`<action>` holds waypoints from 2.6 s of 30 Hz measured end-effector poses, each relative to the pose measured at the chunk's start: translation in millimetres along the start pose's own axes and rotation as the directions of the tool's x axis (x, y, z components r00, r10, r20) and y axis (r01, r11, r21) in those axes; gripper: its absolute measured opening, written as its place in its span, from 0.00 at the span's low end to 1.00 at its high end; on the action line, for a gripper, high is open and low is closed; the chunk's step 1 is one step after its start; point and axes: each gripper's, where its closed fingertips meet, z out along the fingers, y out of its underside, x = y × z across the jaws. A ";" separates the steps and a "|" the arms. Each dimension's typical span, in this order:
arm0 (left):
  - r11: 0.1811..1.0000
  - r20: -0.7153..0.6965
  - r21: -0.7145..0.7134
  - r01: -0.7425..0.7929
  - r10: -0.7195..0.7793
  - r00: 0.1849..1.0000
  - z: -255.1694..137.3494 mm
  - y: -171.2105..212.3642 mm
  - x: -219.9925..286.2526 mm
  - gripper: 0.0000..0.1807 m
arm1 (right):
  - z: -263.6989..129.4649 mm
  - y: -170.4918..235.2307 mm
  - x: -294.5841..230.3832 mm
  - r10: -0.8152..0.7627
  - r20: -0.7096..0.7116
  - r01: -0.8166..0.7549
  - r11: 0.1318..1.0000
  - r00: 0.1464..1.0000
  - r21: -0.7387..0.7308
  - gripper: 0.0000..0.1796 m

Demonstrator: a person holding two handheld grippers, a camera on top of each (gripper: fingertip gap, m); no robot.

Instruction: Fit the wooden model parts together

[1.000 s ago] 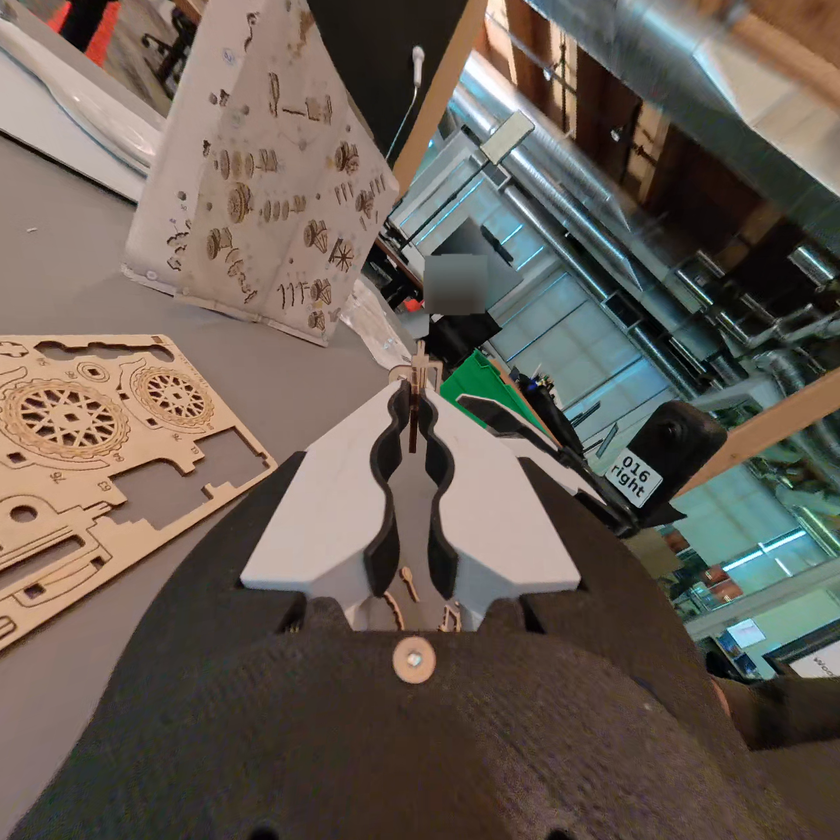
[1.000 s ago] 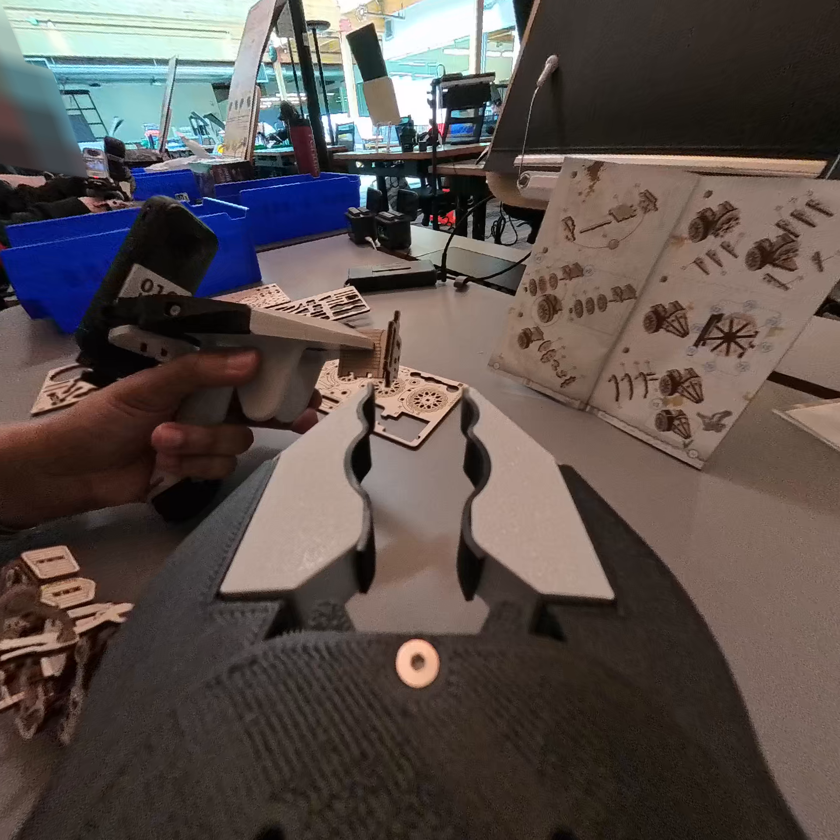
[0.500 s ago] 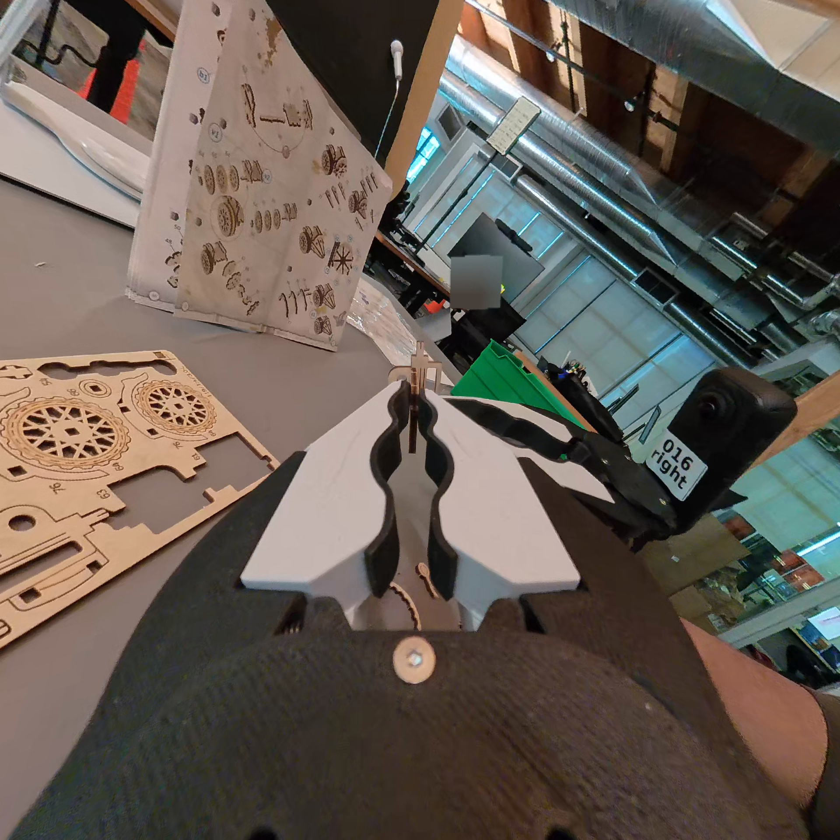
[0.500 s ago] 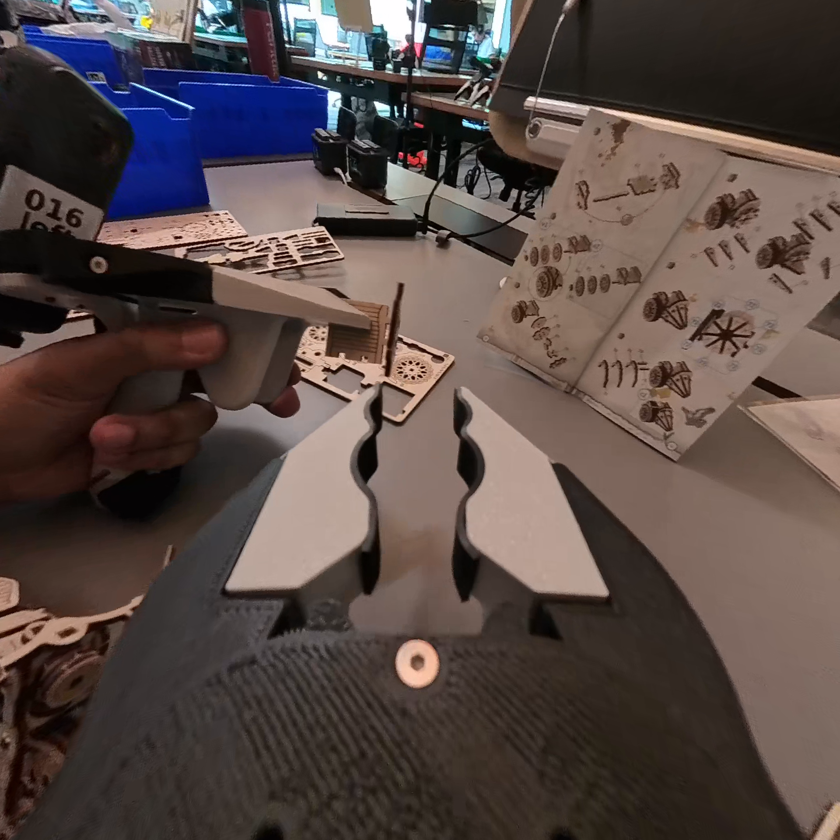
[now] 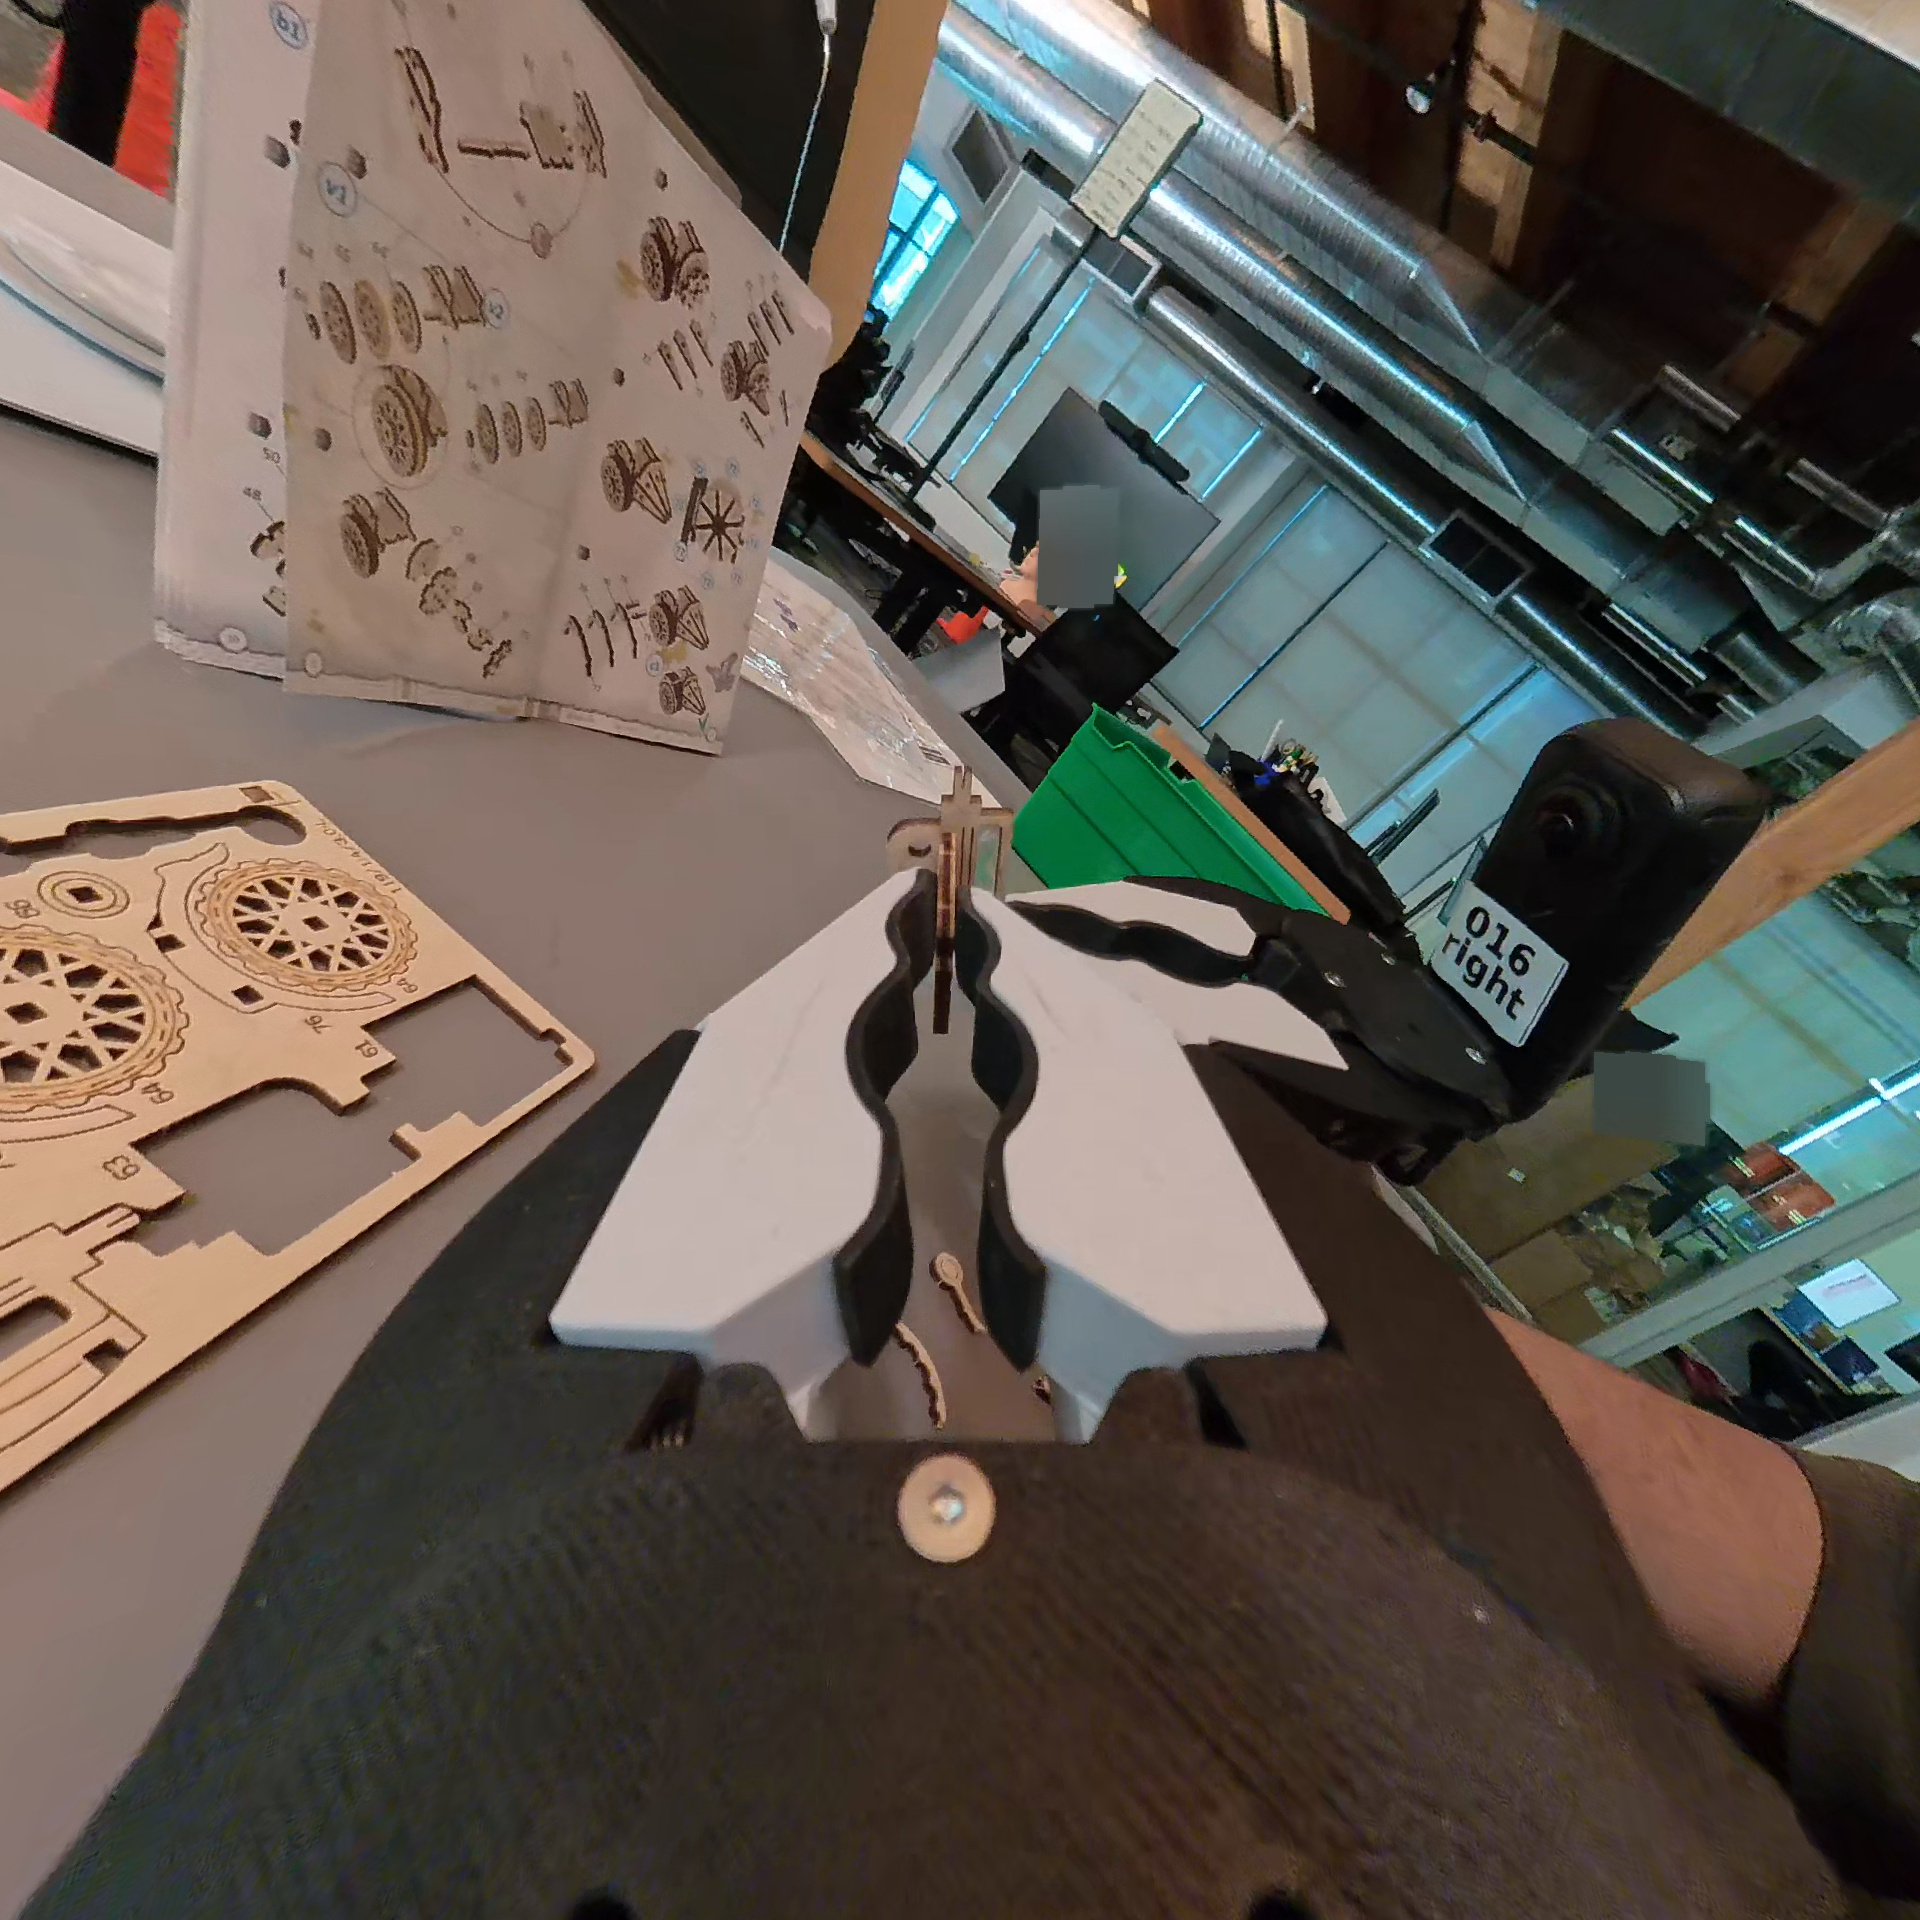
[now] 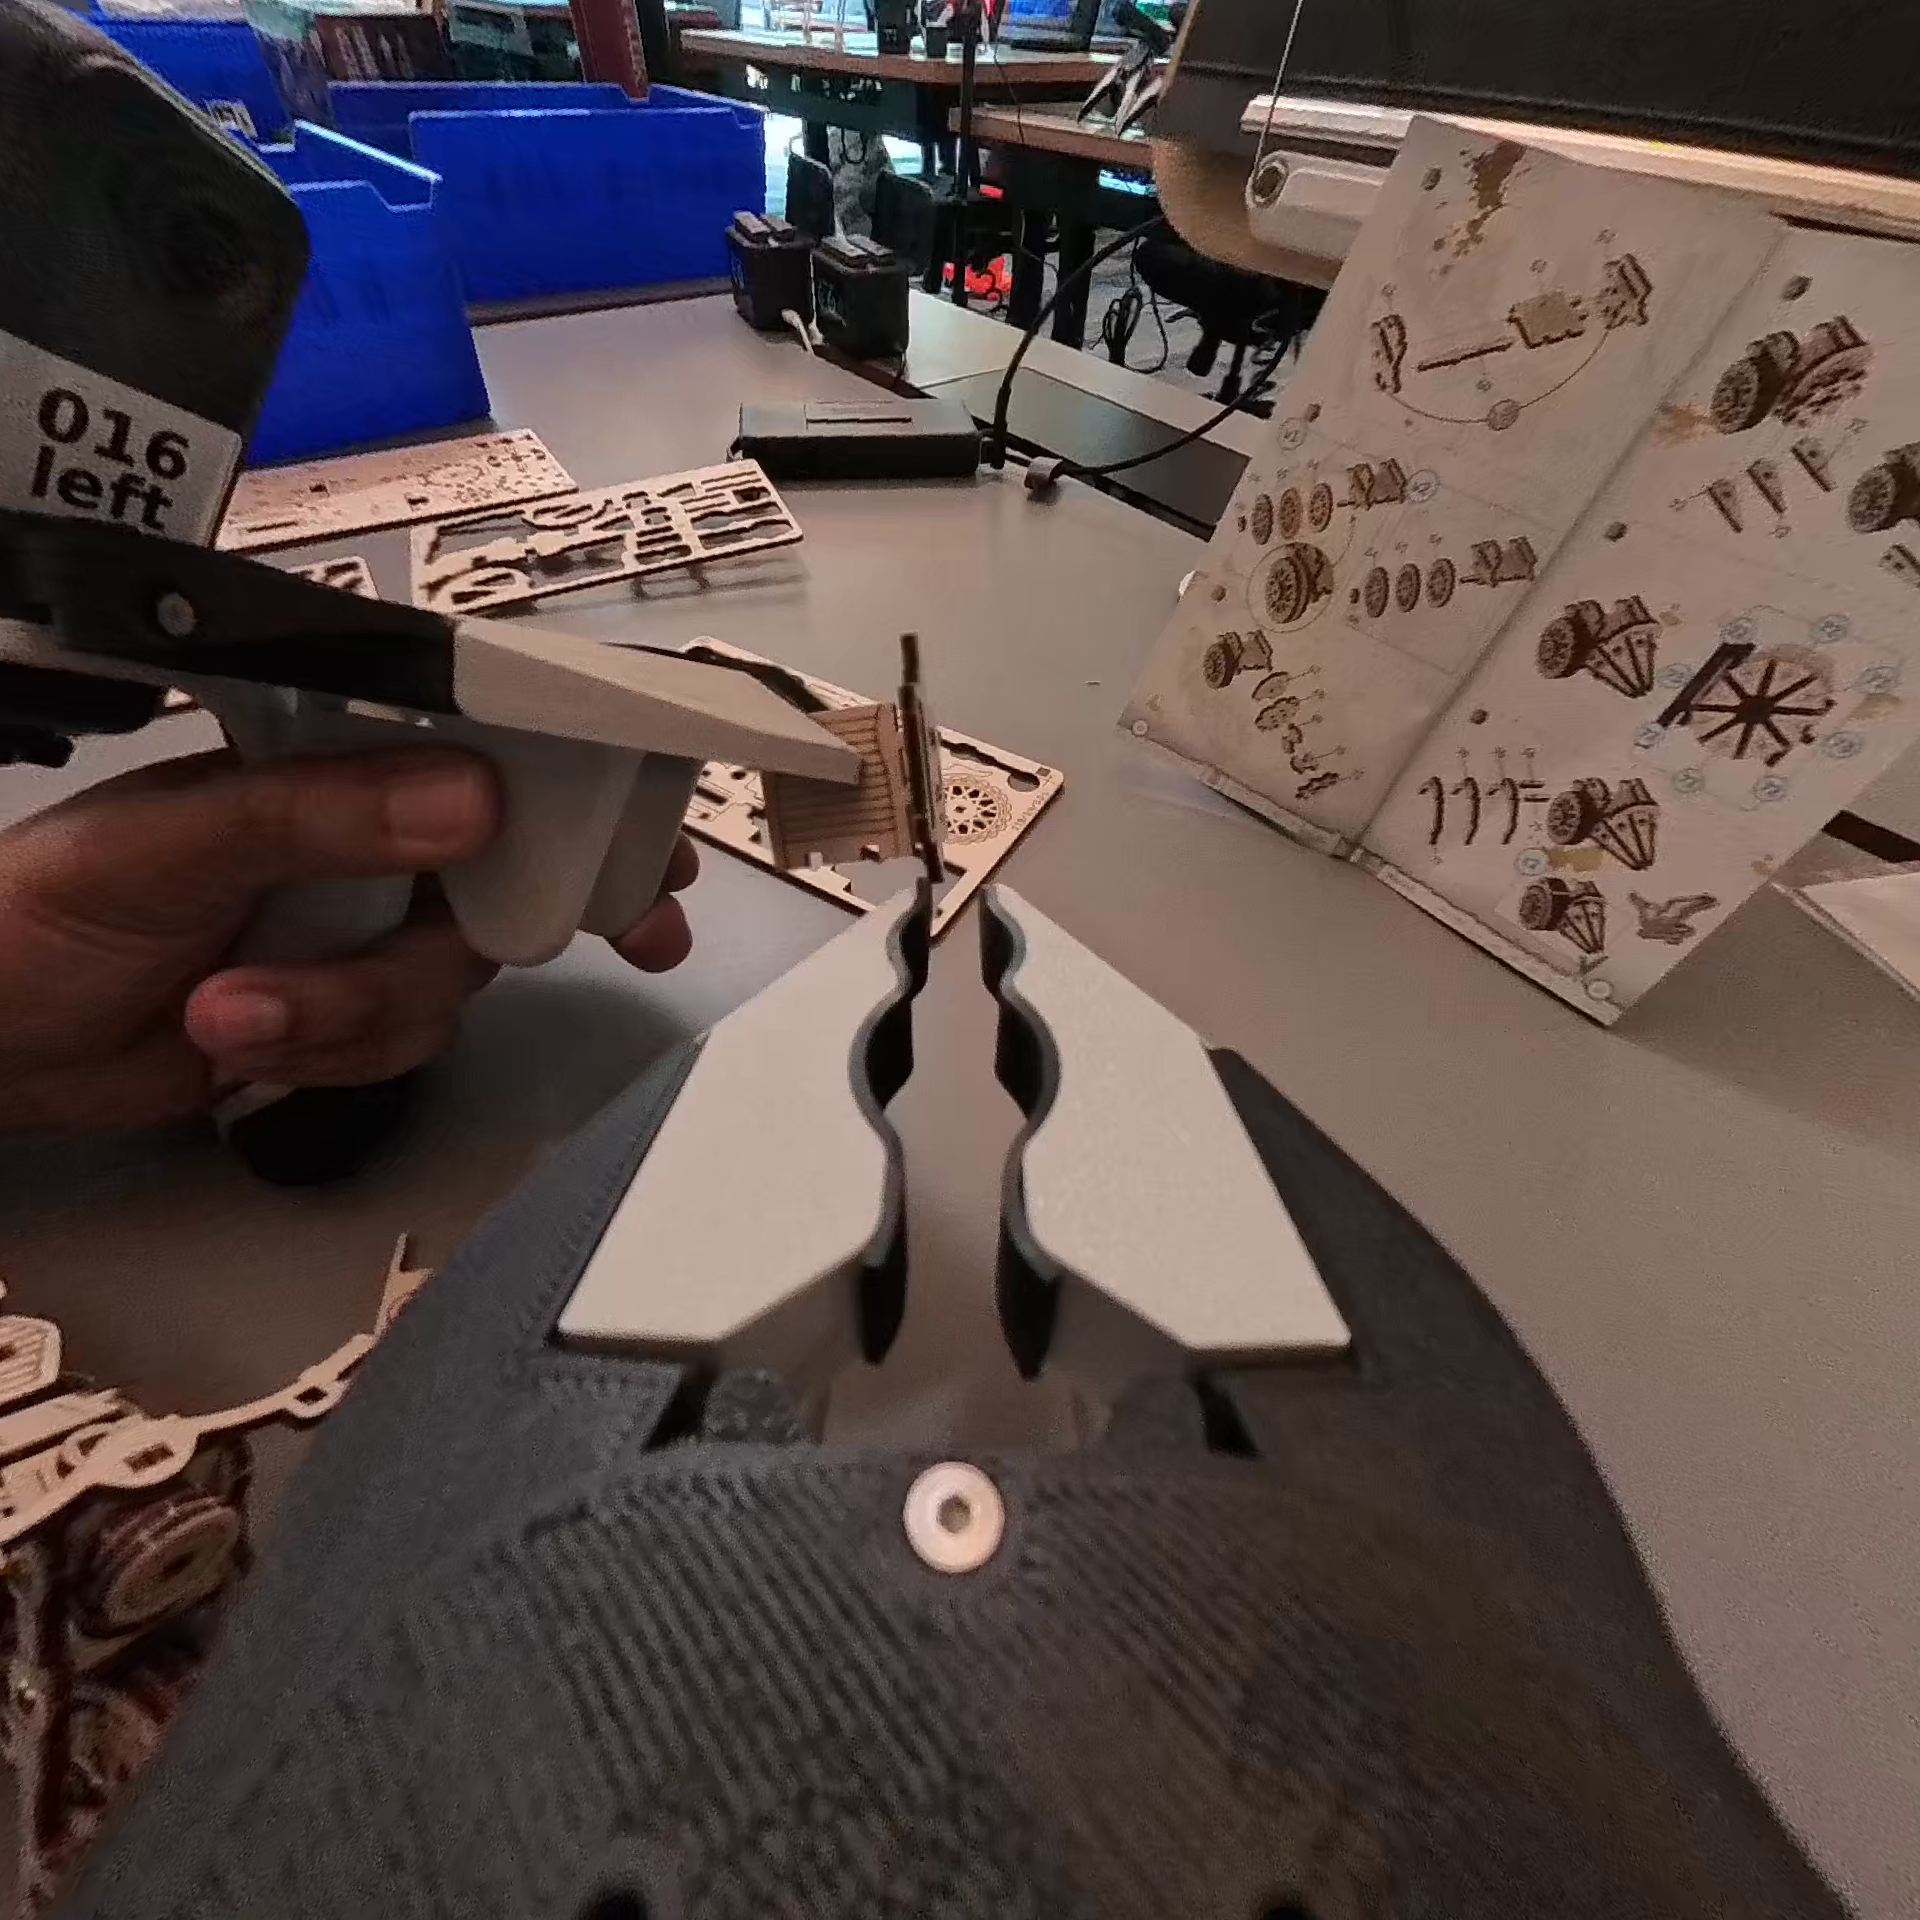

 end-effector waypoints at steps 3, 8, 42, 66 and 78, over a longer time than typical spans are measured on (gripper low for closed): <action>1.000 0.008 -0.006 -0.008 0.008 1.000 0.6 0.8 -0.2 0.00 | -1.2 -1.1 2.0 0.027 0.008 -0.027 1.000 1.000 0.010 0.08; 0.999 0.009 -0.048 -0.017 0.018 1.000 3.9 6.8 1.2 0.00 | -4.9 -5.2 0.1 0.009 0.008 -0.009 0.999 1.000 0.043 0.09; 0.985 -0.027 -0.169 0.030 -0.035 0.999 6.8 24.9 5.2 0.00 | -5.3 4.1 -7.8 -0.290 -0.091 0.290 0.957 0.953 -0.015 0.01; 0.977 0.030 -0.207 0.056 -0.050 0.998 8.1 30.9 -2.8 0.00 | -11.8 0.4 -9.9 -0.251 -0.019 0.252 0.967 0.968 0.037 0.13; 0.960 0.041 -0.281 -0.017 0.030 0.999 12.2 42.7 1.6 0.00 | -15.8 -9.2 -7.9 -0.222 -0.034 0.225 0.969 0.974 0.103 0.11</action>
